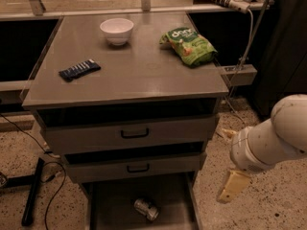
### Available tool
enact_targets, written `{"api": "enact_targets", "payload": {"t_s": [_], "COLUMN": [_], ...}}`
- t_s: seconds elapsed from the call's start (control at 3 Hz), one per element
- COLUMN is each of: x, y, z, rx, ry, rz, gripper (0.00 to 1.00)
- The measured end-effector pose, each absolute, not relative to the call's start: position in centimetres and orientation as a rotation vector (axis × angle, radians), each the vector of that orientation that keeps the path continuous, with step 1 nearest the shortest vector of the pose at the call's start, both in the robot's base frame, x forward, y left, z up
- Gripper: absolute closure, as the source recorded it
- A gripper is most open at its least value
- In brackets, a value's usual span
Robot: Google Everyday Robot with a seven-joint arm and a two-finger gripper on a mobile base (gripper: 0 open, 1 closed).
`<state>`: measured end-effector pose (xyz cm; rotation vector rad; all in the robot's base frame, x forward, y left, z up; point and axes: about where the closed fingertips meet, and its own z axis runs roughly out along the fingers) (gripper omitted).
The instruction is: Pick 7up can from bottom drawer and place on counter
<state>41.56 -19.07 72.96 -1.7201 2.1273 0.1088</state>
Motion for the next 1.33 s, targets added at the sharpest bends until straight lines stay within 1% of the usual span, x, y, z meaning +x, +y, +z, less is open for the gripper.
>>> {"api": "enact_targets", "payload": {"t_s": [0.33, 0.67, 1.33], "x": [41.9, 42.8, 44.6], "y": [-17.5, -16.3, -15.6], "z": [68.3, 61.2, 50.1], "rx": [-1.712, -1.707, -1.638], "ry": [2.124, 2.119, 2.059], "rz": [0.219, 0.308, 0.4], "gripper": [0.0, 0.0, 0.0]}}
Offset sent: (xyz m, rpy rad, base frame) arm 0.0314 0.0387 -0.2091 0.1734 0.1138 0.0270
